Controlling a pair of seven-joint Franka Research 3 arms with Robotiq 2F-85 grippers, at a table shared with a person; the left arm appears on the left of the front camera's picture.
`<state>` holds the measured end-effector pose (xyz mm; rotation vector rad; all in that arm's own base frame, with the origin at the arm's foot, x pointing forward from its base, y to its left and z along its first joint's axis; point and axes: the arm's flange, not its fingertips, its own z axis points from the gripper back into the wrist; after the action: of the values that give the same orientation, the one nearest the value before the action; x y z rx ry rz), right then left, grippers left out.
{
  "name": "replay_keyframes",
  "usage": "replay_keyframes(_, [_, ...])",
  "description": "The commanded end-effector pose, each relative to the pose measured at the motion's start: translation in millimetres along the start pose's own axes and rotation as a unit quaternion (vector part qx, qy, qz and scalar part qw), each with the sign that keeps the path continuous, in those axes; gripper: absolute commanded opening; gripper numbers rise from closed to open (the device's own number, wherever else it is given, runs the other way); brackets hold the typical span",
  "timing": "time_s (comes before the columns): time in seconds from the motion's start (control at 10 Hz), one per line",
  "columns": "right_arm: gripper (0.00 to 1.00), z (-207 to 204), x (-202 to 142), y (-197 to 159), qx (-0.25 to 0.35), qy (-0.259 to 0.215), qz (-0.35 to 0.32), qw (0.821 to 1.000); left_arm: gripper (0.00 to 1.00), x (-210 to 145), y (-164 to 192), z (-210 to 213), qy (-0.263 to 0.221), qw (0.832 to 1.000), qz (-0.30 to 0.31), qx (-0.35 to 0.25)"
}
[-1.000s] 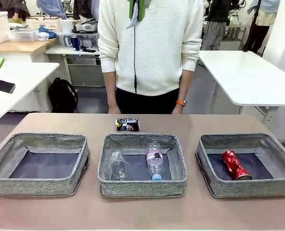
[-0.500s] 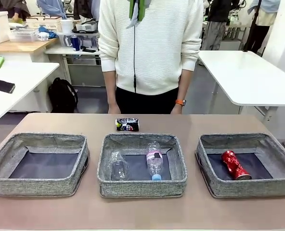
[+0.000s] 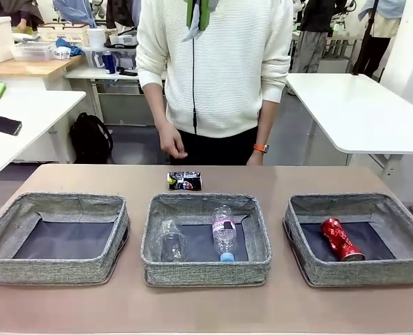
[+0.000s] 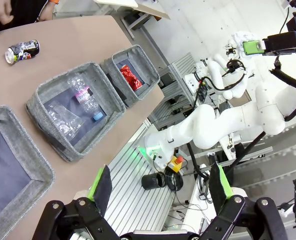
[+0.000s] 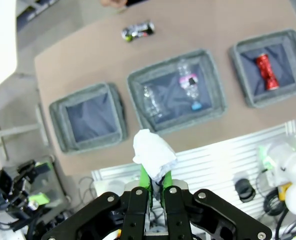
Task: Sort the waste into the appropriate baskets.
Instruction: Place the picked waste into the Fabric basket indicated by the person.
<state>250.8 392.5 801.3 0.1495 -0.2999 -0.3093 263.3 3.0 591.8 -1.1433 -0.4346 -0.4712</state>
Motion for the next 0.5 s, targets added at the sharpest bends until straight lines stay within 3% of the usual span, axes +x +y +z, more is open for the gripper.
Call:
replay_keyframes(0.0, [0.09,-0.8,-1.6,-2.3,0.005,-0.008,-0.005,1.000,1.00,-0.1,-0.2,-0.8,-0.004,1.000,-0.011,-0.009])
replay_keyframes(0.4, [0.09,-0.8,-1.6,-2.3,0.005,-0.008,-0.005,1.000,1.00,-0.1,-0.2,-0.8,-0.004,1.000,-0.011,-0.009])
